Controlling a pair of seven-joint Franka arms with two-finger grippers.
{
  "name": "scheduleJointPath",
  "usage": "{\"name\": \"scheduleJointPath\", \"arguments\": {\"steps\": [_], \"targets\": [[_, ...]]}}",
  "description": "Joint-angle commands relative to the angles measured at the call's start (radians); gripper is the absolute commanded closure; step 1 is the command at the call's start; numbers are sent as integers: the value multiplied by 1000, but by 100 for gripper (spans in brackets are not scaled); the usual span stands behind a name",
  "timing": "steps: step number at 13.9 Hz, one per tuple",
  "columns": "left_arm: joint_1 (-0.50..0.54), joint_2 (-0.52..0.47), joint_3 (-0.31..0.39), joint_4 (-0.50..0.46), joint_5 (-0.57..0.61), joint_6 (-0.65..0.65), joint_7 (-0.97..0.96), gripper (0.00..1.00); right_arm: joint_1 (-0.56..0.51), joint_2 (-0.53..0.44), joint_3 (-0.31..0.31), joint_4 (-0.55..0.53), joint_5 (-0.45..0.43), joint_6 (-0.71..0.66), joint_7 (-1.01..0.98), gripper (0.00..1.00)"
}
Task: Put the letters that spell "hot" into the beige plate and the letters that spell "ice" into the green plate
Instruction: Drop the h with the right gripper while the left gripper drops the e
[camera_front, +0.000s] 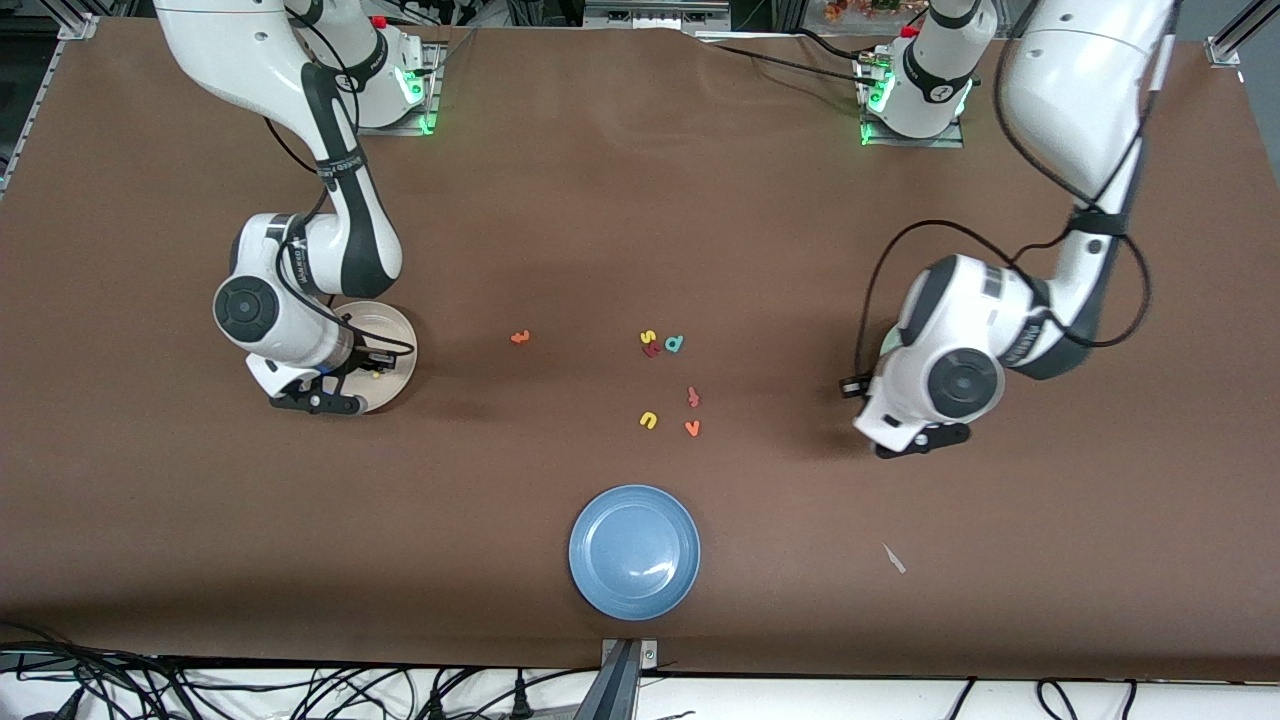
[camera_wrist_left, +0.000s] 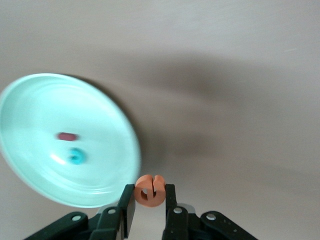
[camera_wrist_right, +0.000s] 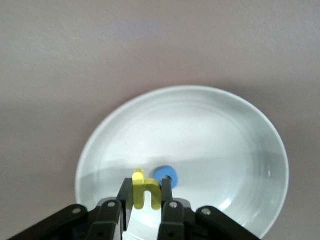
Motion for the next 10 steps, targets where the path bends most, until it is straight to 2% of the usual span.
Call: {"name": "scheduleJointPath", "arguments": {"steps": [1, 2, 4, 5, 6, 9, 10], "targets": [[40, -9, -9, -83, 103, -13, 89, 90, 13, -56, -7, -57, 24, 27, -25, 43], [50, -5, -9, -95, 120, -7, 89, 90, 13, -56, -7, -56, 31, 18, -21, 0], [53, 4, -9, -100, 121, -7, 90, 84, 12, -56, -7, -42, 33, 0, -31, 0], [56, 4, -9, -100, 121, -7, 90, 58, 1, -50, -8, -16, 31, -35, -30, 0], [59, 0, -9, -98, 121, -10, 90, 1, -22, -44, -8, 16, 31, -78, -33, 0], [57, -31, -13, -82, 115, -19, 87, 0, -62, -40, -8, 92, 34, -232, -30, 1], [57, -48, -13, -78, 115, -20, 87, 0, -61, -44, -7, 93, 68, -261, 25, 1]]}}
